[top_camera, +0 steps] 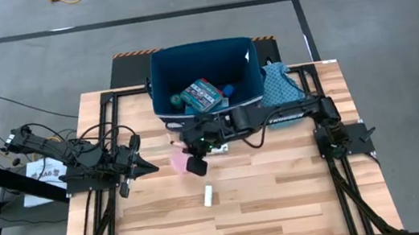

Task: Pick & place medical supplies in basket/bin
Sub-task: Put the pink container bottle into the blue bin

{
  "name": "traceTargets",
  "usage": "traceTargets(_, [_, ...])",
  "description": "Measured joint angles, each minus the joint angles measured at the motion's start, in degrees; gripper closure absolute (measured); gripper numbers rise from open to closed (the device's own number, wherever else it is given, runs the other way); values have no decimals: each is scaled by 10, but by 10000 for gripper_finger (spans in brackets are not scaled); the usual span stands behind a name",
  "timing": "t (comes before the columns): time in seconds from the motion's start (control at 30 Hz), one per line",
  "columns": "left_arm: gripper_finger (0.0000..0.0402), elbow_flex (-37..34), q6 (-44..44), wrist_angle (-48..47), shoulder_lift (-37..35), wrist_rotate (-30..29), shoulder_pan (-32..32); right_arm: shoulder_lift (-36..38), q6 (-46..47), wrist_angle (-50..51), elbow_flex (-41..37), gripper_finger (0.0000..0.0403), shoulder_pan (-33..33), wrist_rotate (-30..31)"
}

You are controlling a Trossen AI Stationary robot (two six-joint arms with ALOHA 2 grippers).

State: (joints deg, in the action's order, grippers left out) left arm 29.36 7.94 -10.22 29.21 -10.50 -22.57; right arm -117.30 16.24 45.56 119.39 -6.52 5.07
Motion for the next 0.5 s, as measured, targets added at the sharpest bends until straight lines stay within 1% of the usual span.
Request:
traceTargets(0.23, [401,0,0,0,0,-1,0,0,-18,61,89,402,-1,24])
traceTargets(0.3, [402,0,0,1,0,-9,0,0,-26,70,111,402,-1,29])
traceTargets(0.4, [401,0,8,1,0,-45,0,0,-30,81,144,402,-1,47])
traceTargets(0.5, [401,0,23,2,0,-110,0,6,-40,73,155,402,-1,61])
